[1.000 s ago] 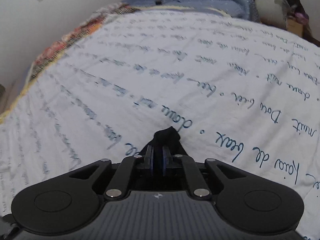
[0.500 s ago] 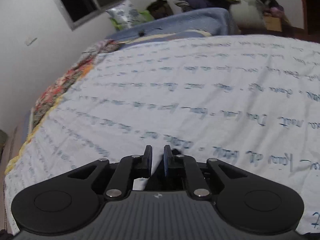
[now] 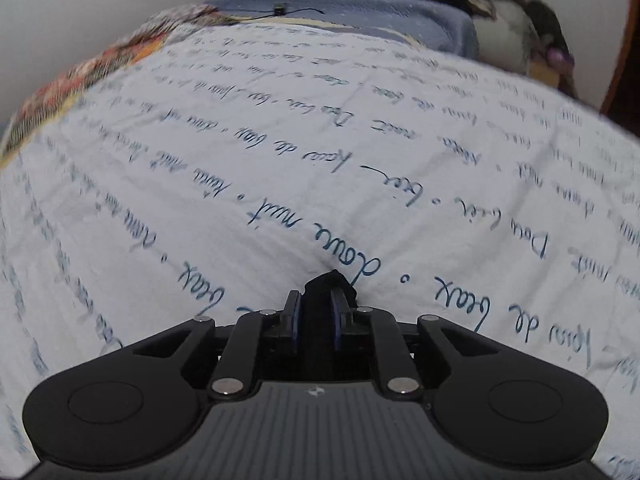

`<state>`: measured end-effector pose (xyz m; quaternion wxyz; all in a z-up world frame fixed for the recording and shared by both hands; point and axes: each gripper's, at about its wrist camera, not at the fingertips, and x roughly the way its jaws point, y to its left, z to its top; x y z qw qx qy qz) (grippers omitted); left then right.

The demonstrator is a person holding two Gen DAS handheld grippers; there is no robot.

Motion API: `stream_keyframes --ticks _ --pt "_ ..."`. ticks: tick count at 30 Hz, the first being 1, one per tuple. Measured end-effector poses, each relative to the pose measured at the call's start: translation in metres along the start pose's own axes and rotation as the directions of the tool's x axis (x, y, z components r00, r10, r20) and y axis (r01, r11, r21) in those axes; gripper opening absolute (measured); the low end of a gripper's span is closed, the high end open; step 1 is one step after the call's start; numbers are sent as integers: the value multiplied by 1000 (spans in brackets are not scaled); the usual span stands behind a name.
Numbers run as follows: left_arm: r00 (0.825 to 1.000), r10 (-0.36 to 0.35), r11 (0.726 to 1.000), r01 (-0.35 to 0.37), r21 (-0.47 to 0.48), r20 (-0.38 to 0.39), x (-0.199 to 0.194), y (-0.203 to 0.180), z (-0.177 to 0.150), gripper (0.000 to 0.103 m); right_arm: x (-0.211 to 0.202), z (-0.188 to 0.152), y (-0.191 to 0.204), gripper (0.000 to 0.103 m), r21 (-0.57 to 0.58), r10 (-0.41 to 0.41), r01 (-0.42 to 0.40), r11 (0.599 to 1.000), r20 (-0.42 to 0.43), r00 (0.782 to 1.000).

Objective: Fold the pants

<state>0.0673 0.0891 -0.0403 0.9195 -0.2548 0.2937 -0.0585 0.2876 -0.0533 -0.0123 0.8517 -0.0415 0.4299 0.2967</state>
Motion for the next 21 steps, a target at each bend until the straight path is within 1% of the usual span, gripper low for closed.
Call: stream_keyframes --ticks 3,4,5,6,7,8,9,10,11,12,13,14,15,16,18,20,21 --pt "1000 -30 999 30 -32 -4 1 4 1 37 -8 -6 3 14 34 2 -3 999 43 999" --pt "998 -58 997 57 -53 -8 0 7 2 44 -16 -9 -1 15 75 19 -24 997 65 998" --pt "997 -70 995 69 -73 -14 -2 11 4 46 -28 -13 -8 17 138 56 -68 988 88 995" --pt "998 -67 994 66 -87 -19 -7 13 6 47 -43 -20 -21 24 214 119 -141 966 113 986" --pt "998 -60 994 58 -93 -19 -12 14 8 50 -61 -30 -36 36 286 181 -218 933 149 972" --pt "999 -46 995 45 -87 -16 -19 14 11 55 -81 -42 -53 45 350 232 -289 891 197 953" --pt "1000 -30 997 29 -72 -4 -26 12 14 58 -102 -57 -73 62 402 266 -351 846 252 930" --pt "1000 -16 999 17 -49 16 -34 10 17 64 -123 -74 -94 70 442 280 -400 803 313 908" --pt "999 -10 1000 11 -25 36 -41 7 20 66 -142 -90 -114 70 471 279 -433 768 363 889" --pt "998 -15 1000 15 0 56 -47 4 25 67 -161 -107 -136 70 503 272 -460 731 403 874" --pt "997 -30 999 28 30 73 -52 -1 29 67 -176 -125 -157 70 537 259 -481 693 437 861" --pt "995 -45 997 39 65 86 -55 -8 33 70 -188 -140 -174 70 564 238 -491 664 463 854" --pt "994 -58 993 48 111 93 -55 -18 37 72 -197 -155 -190 70 591 212 -487 643 474 855" --pt "993 -76 984 60 165 92 -51 -28 39 74 -201 -168 -203 70 619 193 -477 624 469 862" --pt "992 -103 965 81 249 73 -39 -44 38 76 -200 -183 -219 70 664 175 -440 604 427 887" --pt "995 -96 954 88 286 15 -19 -56 34 76 -194 -189 -224 69 676 182 -424 603 401 898" --pt "996 -88 952 89 292 -18 -9 -58 31 75 -190 -191 -226 63 682 190 -431 591 401 896"
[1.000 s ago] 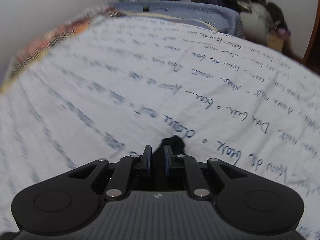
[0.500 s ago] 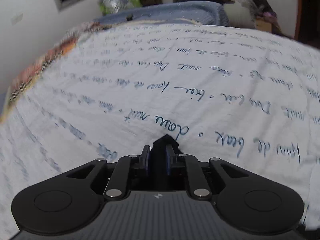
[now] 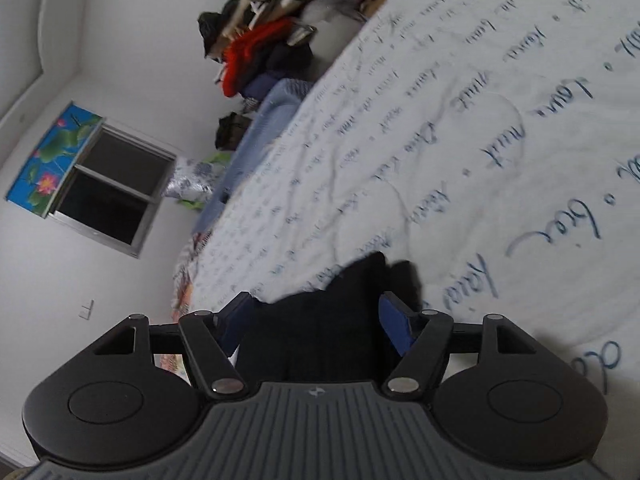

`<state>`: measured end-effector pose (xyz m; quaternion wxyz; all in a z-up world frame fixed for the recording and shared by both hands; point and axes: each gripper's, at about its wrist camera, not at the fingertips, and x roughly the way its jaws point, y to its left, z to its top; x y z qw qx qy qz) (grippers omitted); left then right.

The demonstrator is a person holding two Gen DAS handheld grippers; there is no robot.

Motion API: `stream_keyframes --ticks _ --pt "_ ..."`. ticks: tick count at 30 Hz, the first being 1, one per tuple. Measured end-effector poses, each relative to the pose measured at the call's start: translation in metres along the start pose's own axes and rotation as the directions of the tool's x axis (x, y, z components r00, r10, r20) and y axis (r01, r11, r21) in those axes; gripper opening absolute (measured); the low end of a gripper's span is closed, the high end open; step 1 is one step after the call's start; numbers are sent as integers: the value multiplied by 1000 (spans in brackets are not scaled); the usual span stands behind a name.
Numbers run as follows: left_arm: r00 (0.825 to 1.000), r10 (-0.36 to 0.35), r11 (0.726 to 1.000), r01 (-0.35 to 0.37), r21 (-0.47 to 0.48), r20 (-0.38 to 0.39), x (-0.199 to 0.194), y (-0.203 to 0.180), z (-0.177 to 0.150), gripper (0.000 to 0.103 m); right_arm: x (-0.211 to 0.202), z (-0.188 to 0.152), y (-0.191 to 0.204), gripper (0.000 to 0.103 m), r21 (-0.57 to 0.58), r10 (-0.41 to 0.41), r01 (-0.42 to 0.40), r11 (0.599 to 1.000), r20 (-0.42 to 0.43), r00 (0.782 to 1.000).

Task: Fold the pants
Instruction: 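Release the pants with both grippers and press the folded stack flat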

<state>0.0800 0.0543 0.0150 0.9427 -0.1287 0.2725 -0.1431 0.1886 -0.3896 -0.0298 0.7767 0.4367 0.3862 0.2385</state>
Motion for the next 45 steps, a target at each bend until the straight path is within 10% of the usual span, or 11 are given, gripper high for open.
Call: stream_keyframes --ticks 6,8,9,15,19,30,45 --pt "997 35 989 -24 147 -72 27 -14 -27 84 27 -1 0 59 -10 12 -13 1000 -68 998" --pt "997 40 984 -28 176 -64 28 -16 -32 92 39 -4 3 44 -44 -16 13 999 -87 996" --pt "997 45 982 -33 185 -63 30 -17 -33 93 46 -6 6 22 -81 -45 37 996 -102 994" --pt "997 49 979 -37 201 -56 34 -19 -37 98 43 -7 33 7 -233 -104 84 969 -74 992" --pt "998 38 980 -27 196 -51 37 -17 -38 102 50 -10 14 6 -222 -148 126 967 -87 985" --pt "998 36 979 -25 201 -52 39 -18 -40 103 -28 -25 -6 17 0 89 -89 996 14 996" --pt "998 40 978 -29 206 -52 39 -18 -40 103 -9 -84 12 3 -220 -48 14 975 -151 987"
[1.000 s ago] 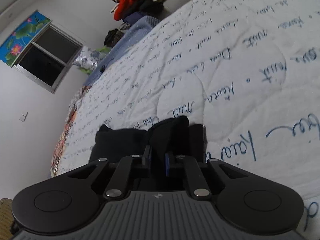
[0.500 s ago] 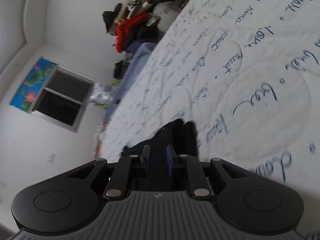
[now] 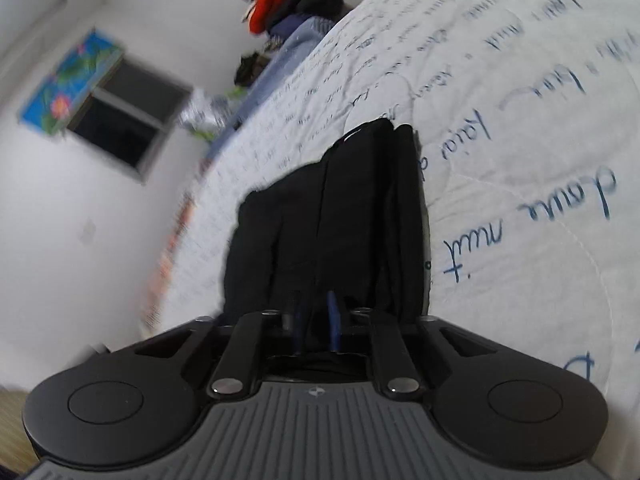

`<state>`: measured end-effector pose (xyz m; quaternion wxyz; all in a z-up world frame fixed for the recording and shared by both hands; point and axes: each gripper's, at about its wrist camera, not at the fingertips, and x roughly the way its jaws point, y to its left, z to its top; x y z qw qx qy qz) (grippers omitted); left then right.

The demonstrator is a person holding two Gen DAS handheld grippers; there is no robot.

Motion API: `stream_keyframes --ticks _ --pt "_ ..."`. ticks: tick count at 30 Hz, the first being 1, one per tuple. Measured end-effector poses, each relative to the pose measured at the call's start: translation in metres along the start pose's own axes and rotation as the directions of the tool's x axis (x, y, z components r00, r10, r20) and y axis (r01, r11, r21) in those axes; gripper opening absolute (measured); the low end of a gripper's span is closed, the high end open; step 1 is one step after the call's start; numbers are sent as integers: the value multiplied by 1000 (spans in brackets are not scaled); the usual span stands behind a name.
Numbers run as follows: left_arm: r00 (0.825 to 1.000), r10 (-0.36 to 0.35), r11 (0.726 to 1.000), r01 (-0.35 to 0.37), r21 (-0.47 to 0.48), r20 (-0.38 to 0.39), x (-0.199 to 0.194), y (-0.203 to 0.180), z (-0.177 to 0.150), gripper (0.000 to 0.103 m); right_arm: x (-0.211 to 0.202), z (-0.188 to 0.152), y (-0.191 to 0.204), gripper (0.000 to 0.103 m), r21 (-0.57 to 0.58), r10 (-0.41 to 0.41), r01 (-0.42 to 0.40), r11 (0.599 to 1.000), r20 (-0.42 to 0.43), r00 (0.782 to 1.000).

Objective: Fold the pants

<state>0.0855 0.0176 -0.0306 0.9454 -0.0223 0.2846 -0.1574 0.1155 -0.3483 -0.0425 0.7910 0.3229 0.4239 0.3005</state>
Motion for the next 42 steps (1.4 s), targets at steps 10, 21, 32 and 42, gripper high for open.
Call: stream_keyframes --ticks 10,21,32,42 --pt "1000 -1 1000 1 -3 2 0 0 0 103 -34 -1 -31 4 74 -22 18 997 52 998" --pt "1000 2 1000 -2 -1 3 0 -1 0 103 -32 6 -24 31 133 60 -63 989 31 998" --pt "1000 2 1000 -2 -6 4 1 -2 0 103 -7 7 -19 54 142 105 -98 985 -42 994" --pt "1000 -2 1000 2 -3 8 1 -3 -1 103 -17 4 4 9 -40 35 -37 999 -49 998"
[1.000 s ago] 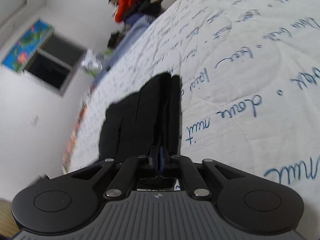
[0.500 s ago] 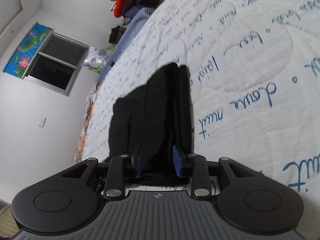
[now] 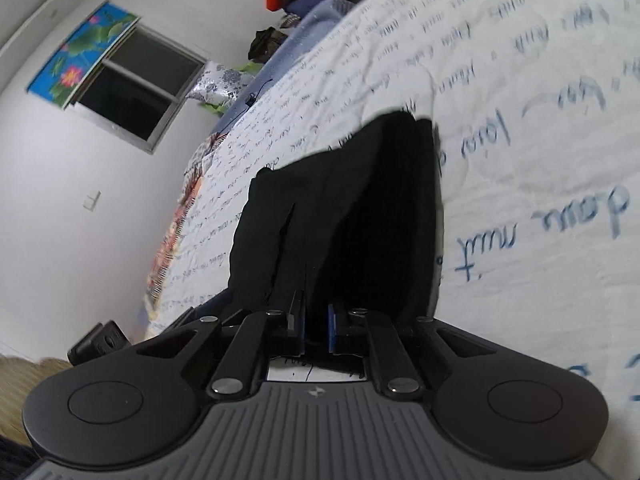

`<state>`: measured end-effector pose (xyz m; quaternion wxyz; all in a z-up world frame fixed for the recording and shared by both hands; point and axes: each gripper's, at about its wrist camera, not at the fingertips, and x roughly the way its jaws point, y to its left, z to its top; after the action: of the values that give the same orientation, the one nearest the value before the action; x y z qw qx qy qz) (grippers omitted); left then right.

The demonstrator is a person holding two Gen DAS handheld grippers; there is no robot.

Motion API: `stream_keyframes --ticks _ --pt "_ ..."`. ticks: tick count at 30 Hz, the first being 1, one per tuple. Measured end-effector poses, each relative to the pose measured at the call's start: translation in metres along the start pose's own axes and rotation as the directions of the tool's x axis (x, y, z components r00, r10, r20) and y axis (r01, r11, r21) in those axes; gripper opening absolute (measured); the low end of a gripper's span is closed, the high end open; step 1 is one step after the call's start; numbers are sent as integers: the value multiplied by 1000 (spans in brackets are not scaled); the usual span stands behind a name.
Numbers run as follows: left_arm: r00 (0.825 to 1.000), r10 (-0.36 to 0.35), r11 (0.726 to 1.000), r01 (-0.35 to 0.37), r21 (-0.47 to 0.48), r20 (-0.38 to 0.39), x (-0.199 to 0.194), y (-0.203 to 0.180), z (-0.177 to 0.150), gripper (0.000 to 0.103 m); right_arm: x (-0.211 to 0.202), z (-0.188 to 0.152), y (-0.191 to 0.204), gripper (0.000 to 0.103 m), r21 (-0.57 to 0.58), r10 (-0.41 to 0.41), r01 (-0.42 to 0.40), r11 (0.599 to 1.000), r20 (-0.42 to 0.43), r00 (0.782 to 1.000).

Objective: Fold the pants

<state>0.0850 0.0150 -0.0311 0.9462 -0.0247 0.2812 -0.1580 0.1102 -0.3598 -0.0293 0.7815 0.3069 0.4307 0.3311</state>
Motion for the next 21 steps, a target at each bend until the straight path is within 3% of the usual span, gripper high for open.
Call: stream_keyframes --ticks 3,8,11,12,14,15,16,17,19,21 --pt "1000 2 1000 -2 5 -2 0 -1 0 103 8 -3 -13 8 10 -48 48 999 -34 998" --pt "999 3 1000 -2 2 -36 -8 -1 10 100 8 -8 -47 8 198 81 -79 977 0 997" --pt "999 46 998 -45 43 -13 -28 -1 25 101 -14 -11 -39 13 231 47 -56 971 45 998" --pt "995 96 989 -100 111 39 -38 -4 27 101 -24 -13 -34 17 229 31 -49 972 82 996" --pt "973 169 945 -206 253 161 -55 -12 23 102 -45 -21 -24 23 215 28 -62 975 158 987" --pt "965 178 926 -231 298 194 -60 -14 20 102 -52 -26 -20 37 218 38 -79 973 186 982" --pt "964 178 914 -237 328 198 -63 -15 16 102 -54 -31 -16 55 223 48 -94 970 203 978" --pt "967 176 909 -232 347 186 -63 -15 13 102 -56 -36 -12 62 225 52 -101 969 215 975" --pt "974 175 890 -219 400 142 -60 -18 3 101 -52 -42 -6 65 224 56 -106 969 220 974" --pt "971 202 853 -238 465 127 -56 -23 -10 97 -45 -44 -4 65 245 68 -121 962 214 975"
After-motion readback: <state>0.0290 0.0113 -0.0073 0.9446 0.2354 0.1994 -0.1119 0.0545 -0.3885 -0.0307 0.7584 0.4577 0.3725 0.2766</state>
